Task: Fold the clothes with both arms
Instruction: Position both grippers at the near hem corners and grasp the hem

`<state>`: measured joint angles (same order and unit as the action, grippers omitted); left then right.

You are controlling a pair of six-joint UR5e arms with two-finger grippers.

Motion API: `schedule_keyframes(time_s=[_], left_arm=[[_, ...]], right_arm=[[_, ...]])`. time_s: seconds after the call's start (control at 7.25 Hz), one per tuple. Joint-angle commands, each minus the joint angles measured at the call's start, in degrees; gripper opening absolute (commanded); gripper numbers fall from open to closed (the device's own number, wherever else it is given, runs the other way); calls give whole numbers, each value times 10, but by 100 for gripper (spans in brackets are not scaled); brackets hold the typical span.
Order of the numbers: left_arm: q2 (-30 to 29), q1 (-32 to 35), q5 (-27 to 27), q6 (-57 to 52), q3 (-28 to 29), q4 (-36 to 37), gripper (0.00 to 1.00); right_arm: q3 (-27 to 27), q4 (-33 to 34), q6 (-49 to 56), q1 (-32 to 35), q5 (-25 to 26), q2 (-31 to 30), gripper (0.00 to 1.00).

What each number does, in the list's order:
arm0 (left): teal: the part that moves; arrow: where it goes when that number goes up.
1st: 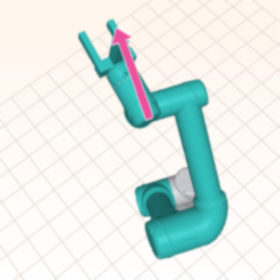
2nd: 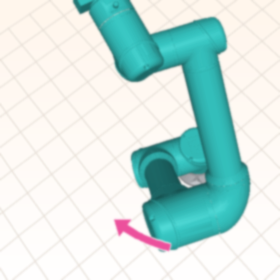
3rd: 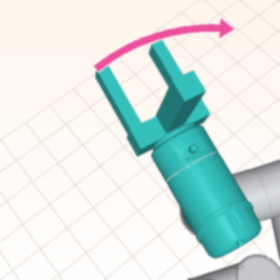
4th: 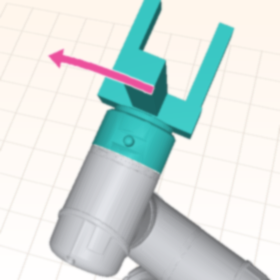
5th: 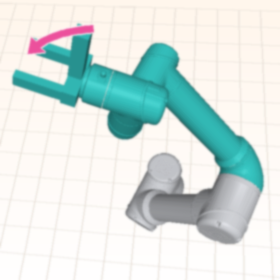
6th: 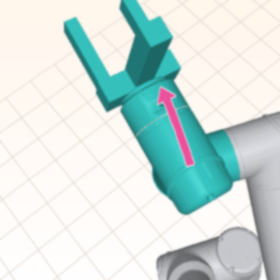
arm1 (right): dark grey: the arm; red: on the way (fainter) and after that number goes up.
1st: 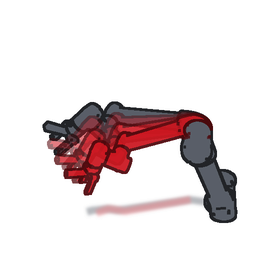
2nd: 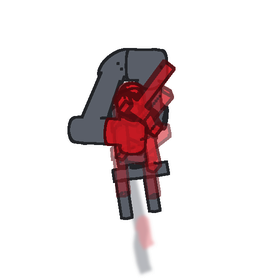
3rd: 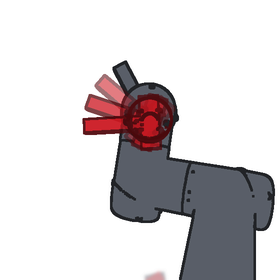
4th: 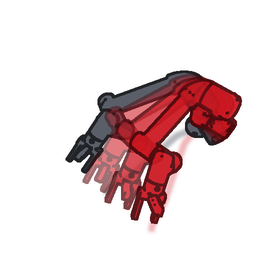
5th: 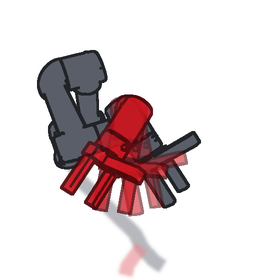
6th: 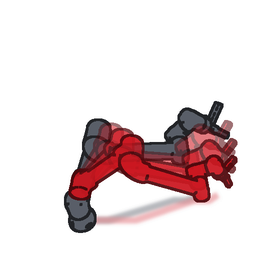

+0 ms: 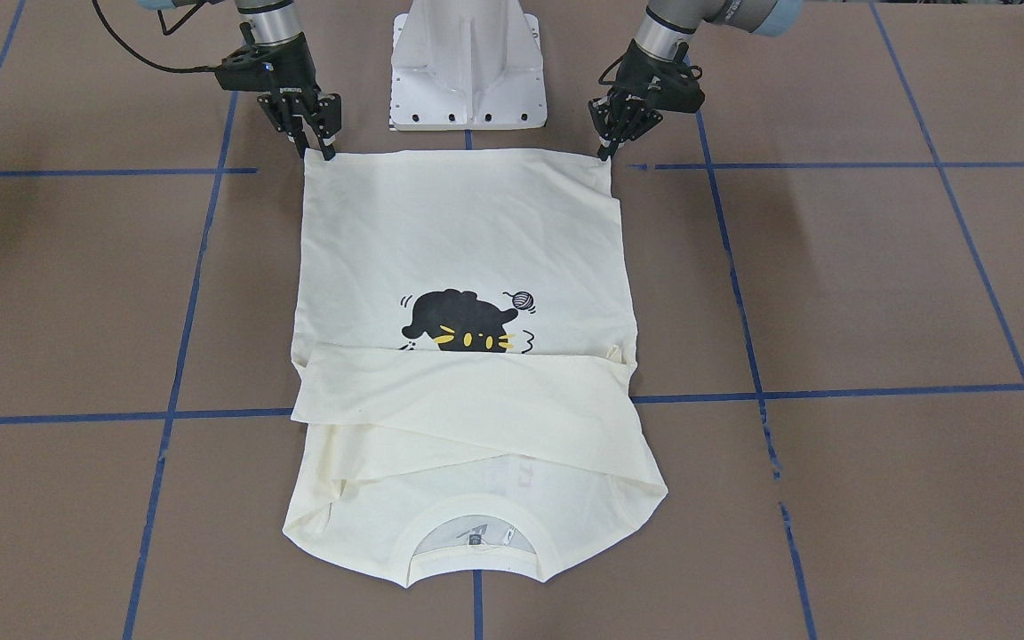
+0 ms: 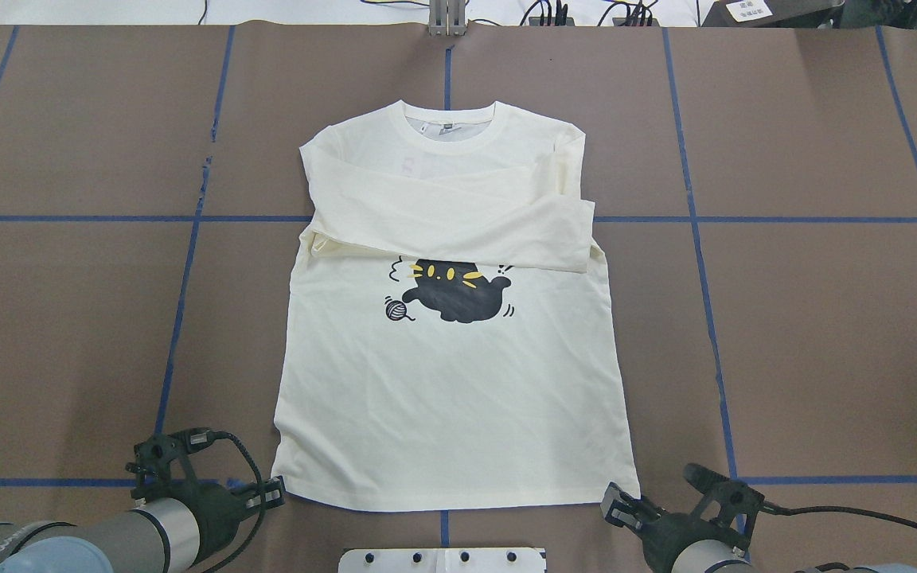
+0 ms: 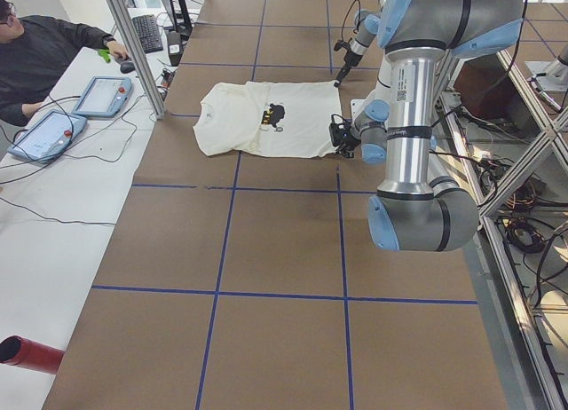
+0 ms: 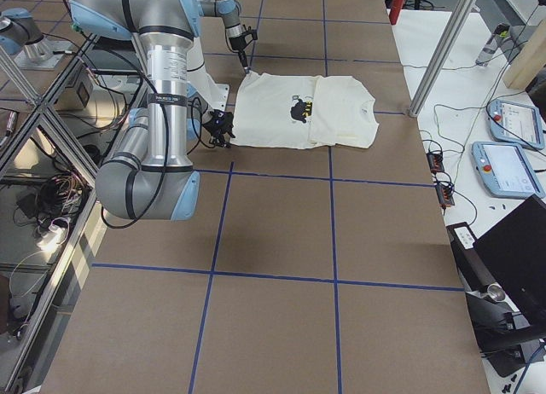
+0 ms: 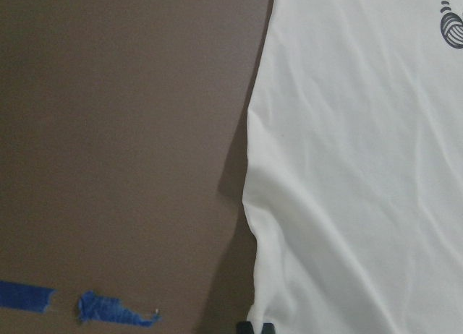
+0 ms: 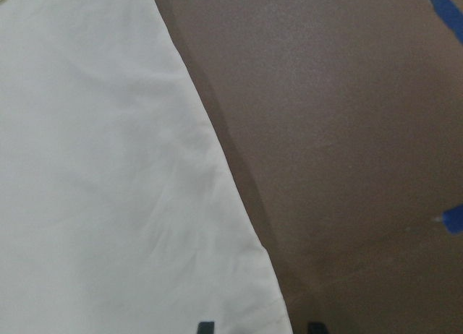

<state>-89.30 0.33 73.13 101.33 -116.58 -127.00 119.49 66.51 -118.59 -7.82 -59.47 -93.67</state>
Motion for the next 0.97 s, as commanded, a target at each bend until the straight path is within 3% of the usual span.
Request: schedule_keyframes(time_s=[0.0,0.55,0.69,0.83], left_arm=[[0,-1,0,0,1,0,0],[0,-2,1,-1,1,0,0],[0,-1,2,-1,-1,0,0],[4,1,7,-5,-22,2,0]], right_arm=[[3,0,8,4,-1,-5,0],[6,2,9,10,0,-5,0],[30,12,30,16,0,-7,0],[89,62,52,18,-2,-11,0]])
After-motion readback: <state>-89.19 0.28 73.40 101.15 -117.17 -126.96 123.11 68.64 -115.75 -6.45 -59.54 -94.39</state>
